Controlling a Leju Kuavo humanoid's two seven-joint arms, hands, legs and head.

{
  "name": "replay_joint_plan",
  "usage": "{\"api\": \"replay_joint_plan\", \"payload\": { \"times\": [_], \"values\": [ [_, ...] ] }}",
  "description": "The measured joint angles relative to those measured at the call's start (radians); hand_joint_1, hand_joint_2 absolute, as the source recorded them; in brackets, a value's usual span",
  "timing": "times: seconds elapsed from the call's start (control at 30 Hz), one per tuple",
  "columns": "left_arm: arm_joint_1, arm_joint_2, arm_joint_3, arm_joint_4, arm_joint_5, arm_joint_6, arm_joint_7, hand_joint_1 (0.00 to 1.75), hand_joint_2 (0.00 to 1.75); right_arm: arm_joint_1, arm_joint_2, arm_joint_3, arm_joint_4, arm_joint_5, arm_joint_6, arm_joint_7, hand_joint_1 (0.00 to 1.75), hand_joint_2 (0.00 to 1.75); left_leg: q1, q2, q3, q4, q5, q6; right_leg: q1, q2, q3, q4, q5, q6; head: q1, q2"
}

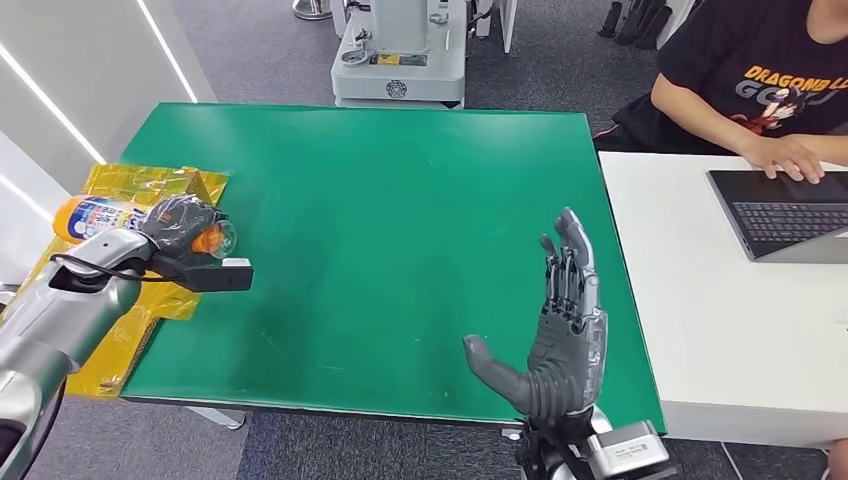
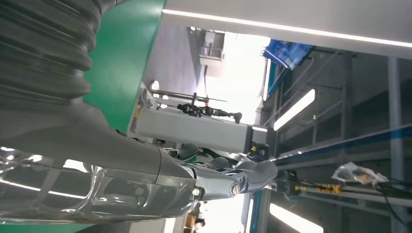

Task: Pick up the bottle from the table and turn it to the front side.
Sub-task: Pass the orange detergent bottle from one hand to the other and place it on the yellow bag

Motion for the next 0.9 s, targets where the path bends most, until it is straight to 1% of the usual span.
{"api": "replay_joint_plan", "payload": {
  "times": [0.1, 0.23, 0.5, 0.63, 0.77, 0.9],
  "values": [
    [-0.001, -0.020, -0.006, 0.066, -0.002, -0.011, 0.000, 1.75, 1.75, 0.000, 0.000, 0.000, -0.026, 0.004, -0.020, -0.003, 0.00, 1.75, 0.000, 0.000, 0.000, 0.000, 0.000, 0.000, 0.000, 0.000, 0.000, 0.000, 0.000, 0.000, 0.000, 0.000],
    [0.000, -0.036, -0.011, 0.116, -0.002, -0.012, 0.000, 1.75, 1.75, 0.000, 0.000, 0.000, -0.046, 0.005, -0.025, -0.003, 0.00, 1.75, 0.000, 0.000, 0.000, 0.000, 0.000, 0.000, 0.000, 0.000, 0.000, 0.000, 0.000, 0.000, 0.000, 0.000],
    [-0.001, -0.051, -0.017, 0.155, -0.002, -0.013, 0.001, 1.75, 1.75, 0.000, 0.000, 0.000, -0.059, 0.005, -0.028, -0.003, 0.00, 1.75, 0.000, 0.000, 0.000, 0.000, 0.000, 0.000, 0.000, 0.000, 0.000, 0.000, 0.000, 0.000, 0.000, 0.000],
    [0.002, -0.056, -0.018, 0.174, -0.001, -0.018, 0.022, 1.75, 1.75, 0.000, 0.000, 0.002, -0.064, 0.006, -0.039, -0.003, 0.00, 1.75, 0.000, 0.000, 0.000, 0.000, 0.000, 0.000, 0.000, 0.000, 0.000, 0.000, 0.000, 0.000, 0.000, 0.000],
    [0.022, -0.057, -0.018, 0.197, -0.006, -0.015, 0.036, 1.75, 1.75, -0.008, 0.000, 0.005, -0.070, 0.003, -0.050, 0.002, 0.00, 1.75, 0.000, 0.000, -0.001, -0.001, 0.000, 0.000, 0.000, 0.000, 0.000, 0.001, 0.000, 0.000, 0.000, 0.000],
    [0.051, -0.060, -0.018, 0.212, -0.009, -0.011, 0.024, 1.75, 1.75, -0.041, 0.000, 0.014, -0.069, -0.020, -0.063, 0.014, 0.00, 1.75, 0.000, 0.000, 0.000, -0.001, 0.000, 0.000, 0.000, 0.000, 0.000, 0.001, 0.000, 0.000, 0.000, 0.000]
  ]
}}
